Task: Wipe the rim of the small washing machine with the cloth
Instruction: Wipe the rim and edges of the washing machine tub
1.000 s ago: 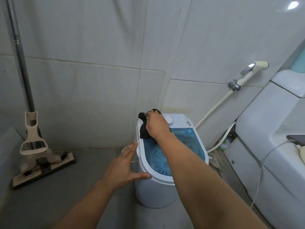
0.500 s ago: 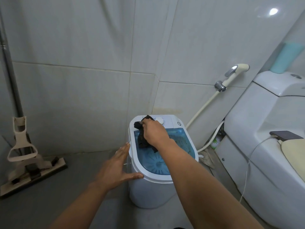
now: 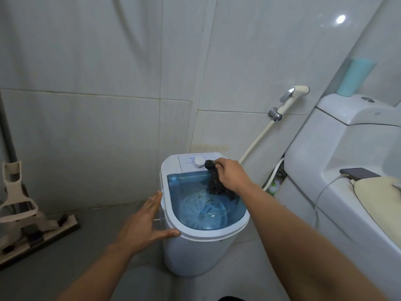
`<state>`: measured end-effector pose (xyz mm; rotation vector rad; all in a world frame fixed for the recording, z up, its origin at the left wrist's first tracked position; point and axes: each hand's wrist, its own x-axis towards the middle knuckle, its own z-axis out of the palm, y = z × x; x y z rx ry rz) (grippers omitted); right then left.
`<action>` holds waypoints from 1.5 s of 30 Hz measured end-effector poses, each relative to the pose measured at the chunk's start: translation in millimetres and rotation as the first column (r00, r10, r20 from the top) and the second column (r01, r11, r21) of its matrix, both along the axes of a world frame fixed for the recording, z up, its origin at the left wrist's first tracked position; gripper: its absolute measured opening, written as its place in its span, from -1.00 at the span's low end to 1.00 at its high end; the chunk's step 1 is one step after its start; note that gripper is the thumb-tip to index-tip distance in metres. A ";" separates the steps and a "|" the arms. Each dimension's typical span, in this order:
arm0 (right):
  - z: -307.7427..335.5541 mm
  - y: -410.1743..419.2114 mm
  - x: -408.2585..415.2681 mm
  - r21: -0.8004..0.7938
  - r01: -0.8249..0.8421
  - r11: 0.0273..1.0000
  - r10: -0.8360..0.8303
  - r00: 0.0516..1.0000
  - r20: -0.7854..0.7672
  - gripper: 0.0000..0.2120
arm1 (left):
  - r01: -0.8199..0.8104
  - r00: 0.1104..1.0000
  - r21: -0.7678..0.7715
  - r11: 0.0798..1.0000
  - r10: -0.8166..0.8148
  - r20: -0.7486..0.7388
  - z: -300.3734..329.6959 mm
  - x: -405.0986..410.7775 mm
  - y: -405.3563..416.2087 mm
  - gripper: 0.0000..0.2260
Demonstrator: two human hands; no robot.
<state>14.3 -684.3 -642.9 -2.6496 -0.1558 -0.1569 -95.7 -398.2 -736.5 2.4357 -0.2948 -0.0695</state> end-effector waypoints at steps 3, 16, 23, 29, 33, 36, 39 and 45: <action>1.5 10.3 15.5 0.039 0.036 0.999 -0.036 0.999 0.003 -0.74 | -0.002 1.000 0.003 1.000 0.002 0.004 -0.5 0.3 0.5 0.20; 8.9 24.5 67.1 0.060 -0.090 0.994 0.095 0.992 -0.087 -0.70 | 0.008 1.000 -0.019 1.000 -0.007 0.024 -6.9 2.7 0.7 0.17; 2.7 -13.6 48.2 0.049 -0.184 0.982 0.187 0.980 -0.072 -0.72 | 0.013 1.000 -0.037 0.999 -0.012 0.023 -6.2 3.7 1.4 0.17; -0.5 -24.1 71.3 0.108 0.004 0.994 0.004 0.997 -0.071 -0.75 | 0.017 0.999 0.007 1.000 -0.017 0.029 -4.2 4.0 0.6 0.15; -0.8 -27.7 80.6 0.173 0.105 0.979 -0.082 0.988 -0.131 -0.75 | 0.015 0.999 0.014 1.000 -0.015 0.031 -3.1 3.9 0.8 0.16; -1.7 -34.8 76.6 0.180 0.141 0.974 -0.113 0.981 -0.155 -0.74 | 0.015 1.000 0.020 1.000 -0.015 0.028 -3.6 4.0 0.4 0.18; -3.9 -46.8 65.0 0.186 0.140 0.973 -0.108 0.979 -0.170 -0.74 | 0.014 1.000 0.020 1.000 -0.014 0.027 -3.2 3.5 0.0 0.19; -4.0 -58.2 40.2 0.145 0.100 0.984 -0.073 0.981 -0.177 -0.74 | 0.018 0.999 0.052 0.998 -0.020 0.031 3.6 1.5 -0.3 0.17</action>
